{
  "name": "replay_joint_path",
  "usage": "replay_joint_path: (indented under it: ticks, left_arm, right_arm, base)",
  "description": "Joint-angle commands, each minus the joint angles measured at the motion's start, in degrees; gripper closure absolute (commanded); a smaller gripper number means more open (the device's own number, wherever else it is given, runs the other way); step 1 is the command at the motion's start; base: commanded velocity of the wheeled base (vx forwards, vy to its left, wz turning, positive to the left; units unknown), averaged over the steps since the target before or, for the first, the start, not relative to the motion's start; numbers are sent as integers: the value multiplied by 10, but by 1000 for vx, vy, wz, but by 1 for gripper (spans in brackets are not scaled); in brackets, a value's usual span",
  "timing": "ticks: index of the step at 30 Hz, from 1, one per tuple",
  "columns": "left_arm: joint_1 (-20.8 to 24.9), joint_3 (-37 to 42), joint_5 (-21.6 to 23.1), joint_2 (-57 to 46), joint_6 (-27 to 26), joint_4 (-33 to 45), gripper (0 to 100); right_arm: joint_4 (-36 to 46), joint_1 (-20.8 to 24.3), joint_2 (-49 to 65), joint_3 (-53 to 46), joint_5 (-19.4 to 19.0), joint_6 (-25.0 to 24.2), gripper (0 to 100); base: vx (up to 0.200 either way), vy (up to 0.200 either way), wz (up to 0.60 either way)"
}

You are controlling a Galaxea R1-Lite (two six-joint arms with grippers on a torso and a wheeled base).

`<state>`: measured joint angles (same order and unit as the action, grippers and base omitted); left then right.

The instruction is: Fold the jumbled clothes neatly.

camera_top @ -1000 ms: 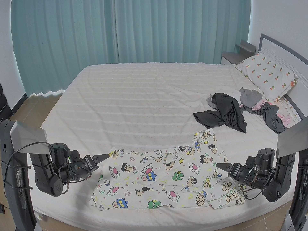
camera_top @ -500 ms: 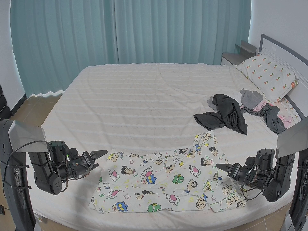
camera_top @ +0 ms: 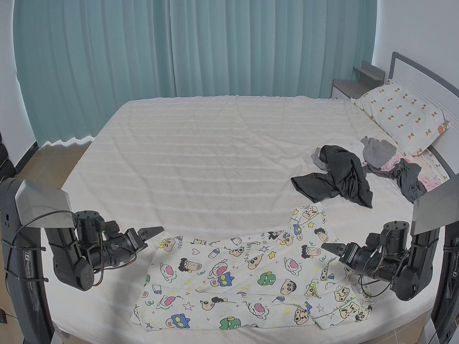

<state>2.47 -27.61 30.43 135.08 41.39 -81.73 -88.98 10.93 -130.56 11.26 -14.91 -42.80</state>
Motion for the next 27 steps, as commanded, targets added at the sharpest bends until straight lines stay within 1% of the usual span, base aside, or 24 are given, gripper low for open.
replay_joint_path:
  ticks: [1, 3, 4, 6, 8, 9, 10, 11, 21, 27]
  left_arm:
    - [11, -52, 0, 18, -21, 31, 0]
    - [11, -90, 0, 16, -45, 82, 0]
    - [10, -119, 0, 16, -63, 120, 0]
    - [11, -166, 0, 18, -107, 213, 0]
    - [10, -208, -1, 18, -168, 317, 0]
    - [10, -226, -2, 20, -194, 355, 0]
    - [10, -238, -5, 24, -213, 376, 0]
    - [10, -249, -6, 26, -222, 389, 0]
    - [22, -284, -27, 68, -230, 398, 0]
    - [33, -314, -27, 74, -231, 435, 0]
  right_arm:
    - [-6, -1, -1, 2, 0, 0, 0]
    - [-6, 0, -1, 2, 0, 0, 0]
    - [-6, 1, -1, 2, 0, 0, 0]
    - [-6, 2, -1, 1, 0, 0, 0]
    - [-6, 3, -4, 2, 0, 0, 0]
    - [-6, 3, -6, 2, 1, 0, 0]
    - [-6, 3, -7, 2, 1, 1, 0]
    - [-6, 3, -7, 2, 1, 1, 0]
    - [-6, 8, -8, 1, 1, 5, 0]
    - [-6, 8, -9, 2, 1, 6, 0]
  base:
    - [0, 0, 0]
    - [0, 0, 0]
    - [0, 0, 0]
    - [0, 0, 0]
    - [0, 0, 0]
    - [0, 0, 0]
    - [0, 0, 0]
    - [0, 0, 0]
    - [0, 0, 0]
    - [0, 0, 0]
